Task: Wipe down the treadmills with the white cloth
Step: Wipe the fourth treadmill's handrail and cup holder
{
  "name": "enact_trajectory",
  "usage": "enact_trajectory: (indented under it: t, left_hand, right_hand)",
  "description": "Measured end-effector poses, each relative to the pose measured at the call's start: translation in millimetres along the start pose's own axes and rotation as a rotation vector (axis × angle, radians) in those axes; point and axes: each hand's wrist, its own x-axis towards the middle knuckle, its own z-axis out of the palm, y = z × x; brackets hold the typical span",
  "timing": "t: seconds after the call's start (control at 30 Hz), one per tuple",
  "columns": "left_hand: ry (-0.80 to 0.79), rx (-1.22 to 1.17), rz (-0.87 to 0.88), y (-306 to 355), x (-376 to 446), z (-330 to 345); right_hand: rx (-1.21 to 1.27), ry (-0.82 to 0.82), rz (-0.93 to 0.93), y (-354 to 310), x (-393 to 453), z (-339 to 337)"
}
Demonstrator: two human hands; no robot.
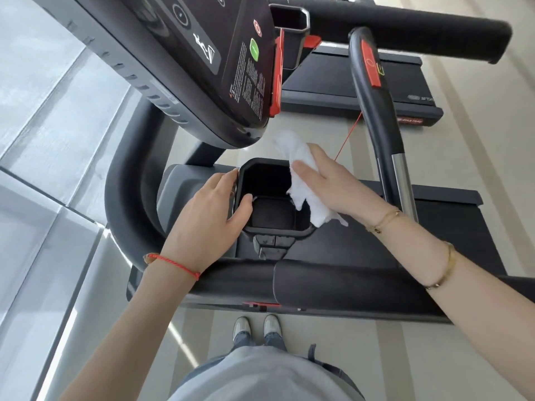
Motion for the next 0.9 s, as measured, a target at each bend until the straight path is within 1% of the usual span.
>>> enact_trajectory:
  t: [0.1,0.2,0.33,0.4,0.5,0.57,0.6,0.7,0.8,0.9]
  left_hand:
    - [0.02,-0.065,0.0,-4.3,2.9,0.2]
    - [0.069,-0.146,0.038,-7.9,6.9,-1.8]
    - [0.06,-0.183,0.063,-9.1,6.5,-2.8]
    - [0.057,-0.201,0.067,-9.2,5.0,-2.9]
    - [0.074,-0.221,0.061,-9.0,4.9,-2.7]
    - [0.087,-0.225,0.059,-8.5,5.8,-2.2]
    - [0.092,-0.227,0.058,-8.4,6.2,-2.2]
    - [0.088,-0.236,0.048,-9.1,6.3,-2.6]
    - [0.093,-0.202,0.066,-9.8,5.1,-1.9]
    - [0.093,-0.162,0.092,-9.7,3.2,-1.7]
  right_hand:
    - [-0.019,0.014,-0.17,7.7,-25.4,-0.5]
    - [-0.163,-0.015,-0.313,13.3,-54.6,-2.2]
    - [-0.289,-0.127,-0.361,16.7,-88.3,-4.5]
    - [-0.349,-0.141,-0.396,13.9,-100.1,-8.4]
    - [-0.537,-0.174,-0.499,3.1,-103.8,-1.8]
    - [-0.657,-0.204,-0.524,-10.6,-93.8,14.3]
    - [-0.687,-0.188,-0.519,-17.6,-87.0,24.6]
    - [-0.717,-0.075,-0.465,-30.8,-71.6,49.0]
    - [-0.742,-0.058,-0.47,-23.9,-76.8,39.6]
    - [-0.715,-0.131,-0.482,-7.0,-87.7,12.7]
